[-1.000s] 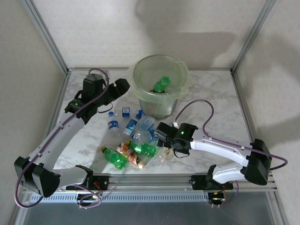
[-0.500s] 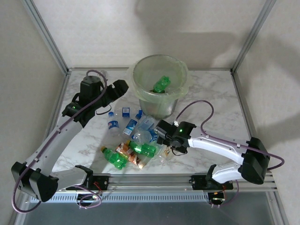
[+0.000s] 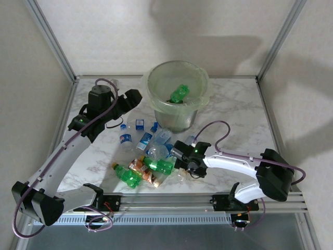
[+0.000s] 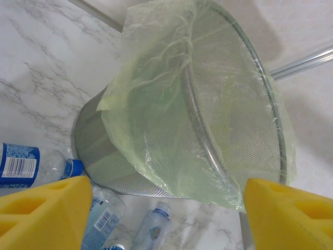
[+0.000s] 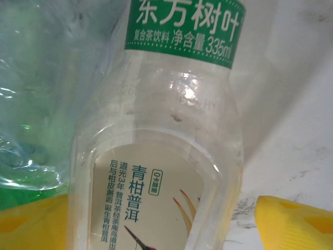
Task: Put the plastic bottles in the bin
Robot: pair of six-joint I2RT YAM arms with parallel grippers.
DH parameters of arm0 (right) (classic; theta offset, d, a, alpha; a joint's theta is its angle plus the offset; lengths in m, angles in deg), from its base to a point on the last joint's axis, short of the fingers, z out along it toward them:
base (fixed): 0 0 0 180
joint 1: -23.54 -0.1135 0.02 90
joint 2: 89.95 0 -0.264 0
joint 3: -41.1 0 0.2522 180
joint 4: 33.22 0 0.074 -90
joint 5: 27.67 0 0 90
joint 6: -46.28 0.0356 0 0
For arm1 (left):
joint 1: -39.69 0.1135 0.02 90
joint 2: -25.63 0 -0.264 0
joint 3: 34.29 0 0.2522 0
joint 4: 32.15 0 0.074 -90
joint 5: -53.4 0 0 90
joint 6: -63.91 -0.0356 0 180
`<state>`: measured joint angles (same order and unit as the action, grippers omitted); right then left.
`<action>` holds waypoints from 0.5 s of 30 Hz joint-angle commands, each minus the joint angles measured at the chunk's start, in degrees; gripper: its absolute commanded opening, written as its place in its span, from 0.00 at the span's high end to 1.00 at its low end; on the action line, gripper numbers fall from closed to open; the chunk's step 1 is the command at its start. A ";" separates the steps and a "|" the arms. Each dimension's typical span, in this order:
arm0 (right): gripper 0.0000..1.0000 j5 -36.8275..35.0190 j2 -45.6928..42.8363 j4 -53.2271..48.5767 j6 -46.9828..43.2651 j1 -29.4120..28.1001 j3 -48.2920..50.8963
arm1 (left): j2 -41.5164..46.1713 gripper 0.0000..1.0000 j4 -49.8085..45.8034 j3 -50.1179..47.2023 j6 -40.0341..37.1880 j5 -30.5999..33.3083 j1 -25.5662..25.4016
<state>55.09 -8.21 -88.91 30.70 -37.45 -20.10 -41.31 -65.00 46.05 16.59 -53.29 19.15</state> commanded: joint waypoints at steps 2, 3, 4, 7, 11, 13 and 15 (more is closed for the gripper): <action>0.17 0.41 0.80 1.54 1.43 0.35 1.73 | 0.36 0.24 1.35 -0.19 0.49 -0.72 -0.22; 0.19 0.35 0.58 1.82 1.57 0.34 2.10 | 0.40 0.24 1.34 -0.08 0.44 -0.72 -0.23; 0.21 0.39 0.28 2.02 1.66 0.48 2.50 | 0.41 0.24 1.12 0.02 0.33 -0.60 -0.28; 0.30 -0.15 -0.59 1.90 1.88 0.49 3.54 | 0.34 0.24 0.86 0.21 0.22 -0.45 -0.22; 0.36 -0.87 -1.82 0.77 2.40 0.51 4.89 | 0.58 0.24 0.74 0.39 0.19 -0.36 -0.23; 0.39 -2.02 -3.20 -0.17 2.82 0.47 5.08 | 0.58 0.24 0.45 0.77 0.14 -0.16 -0.27; 0.43 -4.08 -5.77 -1.92 3.31 0.48 4.55 | 0.38 0.24 -0.33 1.70 -0.17 -0.18 -0.27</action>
<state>54.46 -10.66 -87.27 32.53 -37.30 -15.64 -41.31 -65.04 46.10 16.76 -53.29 19.13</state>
